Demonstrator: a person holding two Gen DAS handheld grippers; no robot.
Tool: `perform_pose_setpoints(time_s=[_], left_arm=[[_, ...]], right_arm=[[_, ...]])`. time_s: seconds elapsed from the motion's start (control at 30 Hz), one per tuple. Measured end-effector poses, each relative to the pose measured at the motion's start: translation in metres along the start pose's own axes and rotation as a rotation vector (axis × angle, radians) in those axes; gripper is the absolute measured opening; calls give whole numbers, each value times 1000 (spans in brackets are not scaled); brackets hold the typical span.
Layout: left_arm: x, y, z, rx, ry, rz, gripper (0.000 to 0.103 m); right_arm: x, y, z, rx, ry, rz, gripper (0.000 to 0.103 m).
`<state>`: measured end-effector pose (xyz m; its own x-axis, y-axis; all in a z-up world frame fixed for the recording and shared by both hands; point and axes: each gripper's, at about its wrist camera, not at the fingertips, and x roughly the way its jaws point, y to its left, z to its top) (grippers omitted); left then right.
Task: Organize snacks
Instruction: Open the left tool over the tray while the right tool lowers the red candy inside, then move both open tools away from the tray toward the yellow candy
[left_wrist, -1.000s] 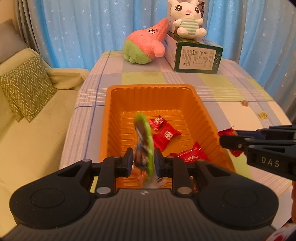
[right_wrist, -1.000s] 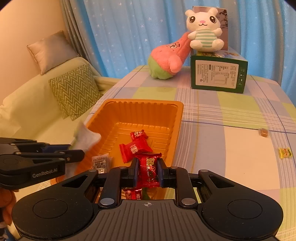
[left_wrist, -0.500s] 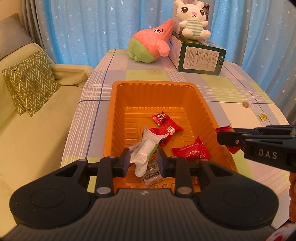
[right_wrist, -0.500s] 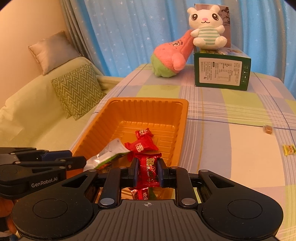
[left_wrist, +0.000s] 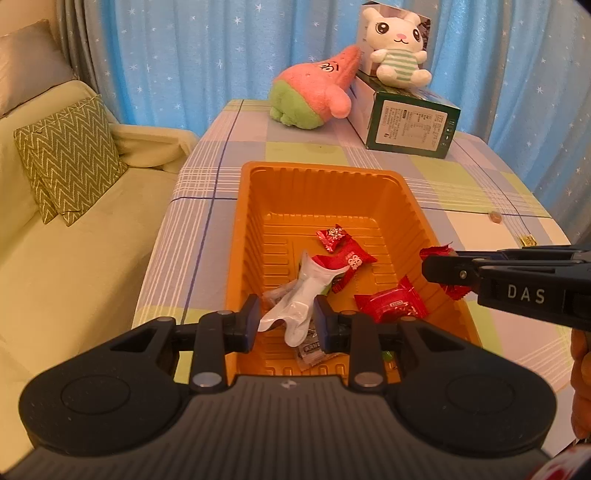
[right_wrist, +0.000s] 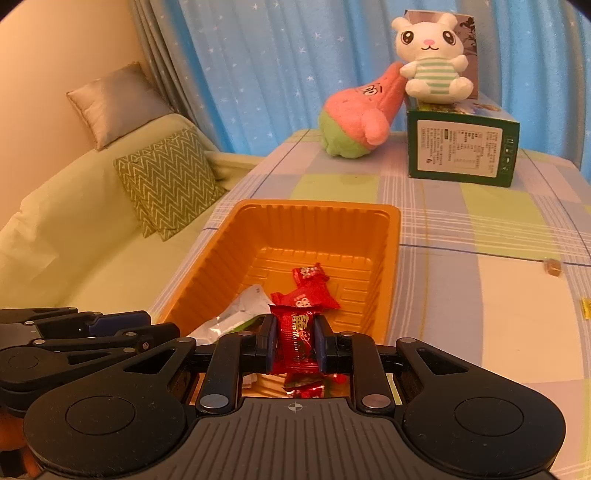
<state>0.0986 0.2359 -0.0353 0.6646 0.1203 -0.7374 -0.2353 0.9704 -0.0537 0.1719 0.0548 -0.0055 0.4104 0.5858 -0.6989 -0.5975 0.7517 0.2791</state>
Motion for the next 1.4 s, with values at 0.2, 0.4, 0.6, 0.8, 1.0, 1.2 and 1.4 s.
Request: perform_pose_setpoints(time_s=[0.2,0.4,0.6,0.8,1.0,1.2,1.4], left_arm=[[-3,5,-4,-16,1,1,28],[-11,6,-7,-32,-6,2,28],[-25,-2,-10,-56,-23,-12,28],[-40,-21,-17,-76,-39,-37,33],[-51,-45,-26,-77,-39,-68,42],[-60,-70,-35,-61,-33,-96,58],[-66,-93,-38,-41,-38,-129,79]], right_arm=[[8,-3,2,52,8,82,42],[-11,-19,-3,87,-25,31,64],[-37,-41,-21,155,-24,-40,64],[-68,-52,-37,170,-14,-109,64],[-96,-62,-54,183,1,-164,64],[-123,-73,-69,187,-4,-206,64],[-144,-89,-79,214,-12,-231,64]])
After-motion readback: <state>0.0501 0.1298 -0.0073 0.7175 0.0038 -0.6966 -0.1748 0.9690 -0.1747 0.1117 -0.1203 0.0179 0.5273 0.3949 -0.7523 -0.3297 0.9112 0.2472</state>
